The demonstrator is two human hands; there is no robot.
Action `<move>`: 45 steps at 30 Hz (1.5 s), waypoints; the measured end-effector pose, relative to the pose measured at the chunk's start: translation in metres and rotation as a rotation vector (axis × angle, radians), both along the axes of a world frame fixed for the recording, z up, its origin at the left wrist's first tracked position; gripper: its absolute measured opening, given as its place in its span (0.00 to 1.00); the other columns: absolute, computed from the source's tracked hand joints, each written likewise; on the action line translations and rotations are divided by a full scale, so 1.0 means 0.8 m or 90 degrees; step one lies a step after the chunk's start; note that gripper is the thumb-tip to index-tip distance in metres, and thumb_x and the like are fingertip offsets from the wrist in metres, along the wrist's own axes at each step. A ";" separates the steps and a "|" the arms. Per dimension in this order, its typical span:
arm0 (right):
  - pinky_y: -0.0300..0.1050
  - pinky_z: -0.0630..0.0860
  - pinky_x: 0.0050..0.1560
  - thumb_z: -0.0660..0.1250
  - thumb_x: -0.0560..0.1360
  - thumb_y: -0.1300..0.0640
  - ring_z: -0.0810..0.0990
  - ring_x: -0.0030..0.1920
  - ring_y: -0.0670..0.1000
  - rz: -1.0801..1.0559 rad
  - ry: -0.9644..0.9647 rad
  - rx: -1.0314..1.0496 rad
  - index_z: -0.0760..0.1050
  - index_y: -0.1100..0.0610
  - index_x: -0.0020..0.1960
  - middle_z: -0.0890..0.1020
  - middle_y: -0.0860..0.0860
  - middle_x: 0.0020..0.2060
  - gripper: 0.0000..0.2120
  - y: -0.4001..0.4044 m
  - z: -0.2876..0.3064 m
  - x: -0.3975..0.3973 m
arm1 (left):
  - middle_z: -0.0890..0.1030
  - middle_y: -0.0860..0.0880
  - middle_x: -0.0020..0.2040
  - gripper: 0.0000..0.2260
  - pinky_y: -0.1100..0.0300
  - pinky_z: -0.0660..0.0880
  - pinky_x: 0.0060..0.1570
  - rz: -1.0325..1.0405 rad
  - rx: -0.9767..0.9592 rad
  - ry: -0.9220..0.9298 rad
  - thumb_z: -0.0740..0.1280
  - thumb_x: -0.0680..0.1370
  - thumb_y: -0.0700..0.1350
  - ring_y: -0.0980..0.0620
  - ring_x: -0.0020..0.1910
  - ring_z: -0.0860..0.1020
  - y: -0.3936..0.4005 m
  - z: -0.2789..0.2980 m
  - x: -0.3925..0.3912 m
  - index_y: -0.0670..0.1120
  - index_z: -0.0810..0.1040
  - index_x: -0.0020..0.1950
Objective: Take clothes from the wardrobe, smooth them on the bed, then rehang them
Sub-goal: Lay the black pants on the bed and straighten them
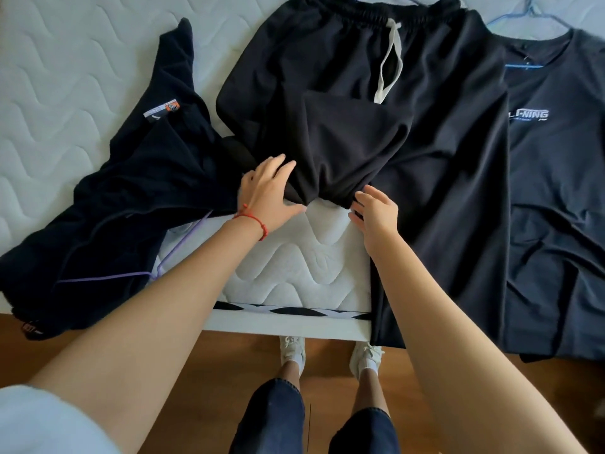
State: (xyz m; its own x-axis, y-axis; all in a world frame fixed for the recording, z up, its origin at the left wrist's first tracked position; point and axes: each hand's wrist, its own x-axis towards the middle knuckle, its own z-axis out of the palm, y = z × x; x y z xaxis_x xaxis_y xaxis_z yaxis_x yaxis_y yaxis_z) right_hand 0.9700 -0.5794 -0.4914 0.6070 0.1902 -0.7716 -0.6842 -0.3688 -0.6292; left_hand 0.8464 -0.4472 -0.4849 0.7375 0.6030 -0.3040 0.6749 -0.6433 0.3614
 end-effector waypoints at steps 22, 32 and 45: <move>0.39 0.63 0.33 0.61 0.72 0.65 0.63 0.31 0.45 0.049 -0.210 0.056 0.65 0.57 0.33 0.66 0.51 0.29 0.11 -0.018 0.039 -0.018 | 0.69 0.56 0.34 0.06 0.76 0.65 0.34 0.352 -0.180 -0.367 0.58 0.77 0.43 0.60 0.31 0.67 0.014 0.096 -0.032 0.46 0.69 0.40; 0.47 0.71 0.57 0.63 0.75 0.46 0.79 0.52 0.52 0.101 0.065 -0.047 0.74 0.56 0.54 0.80 0.54 0.52 0.15 -0.058 0.046 -0.069 | 0.83 0.47 0.37 0.08 0.57 0.77 0.50 0.715 -0.619 -0.177 0.66 0.76 0.45 0.49 0.42 0.81 -0.041 0.048 -0.150 0.41 0.80 0.46; 0.48 0.63 0.62 0.60 0.75 0.56 0.73 0.62 0.45 0.066 0.161 0.148 0.68 0.51 0.66 0.79 0.47 0.58 0.20 -0.092 0.020 -0.173 | 0.85 0.49 0.35 0.20 0.66 0.78 0.33 0.695 -0.908 -0.320 0.57 0.77 0.43 0.56 0.35 0.83 -0.095 0.079 -0.231 0.46 0.86 0.33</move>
State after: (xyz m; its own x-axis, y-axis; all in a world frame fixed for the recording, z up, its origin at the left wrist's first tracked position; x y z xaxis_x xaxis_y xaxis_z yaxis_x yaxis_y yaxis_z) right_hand 0.8318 -0.6531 -0.4750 0.3702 0.4292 -0.8238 -0.7955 -0.3114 -0.5198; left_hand 0.6618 -0.5233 -0.4218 0.4192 0.3300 -0.8458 0.2005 0.8750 0.4407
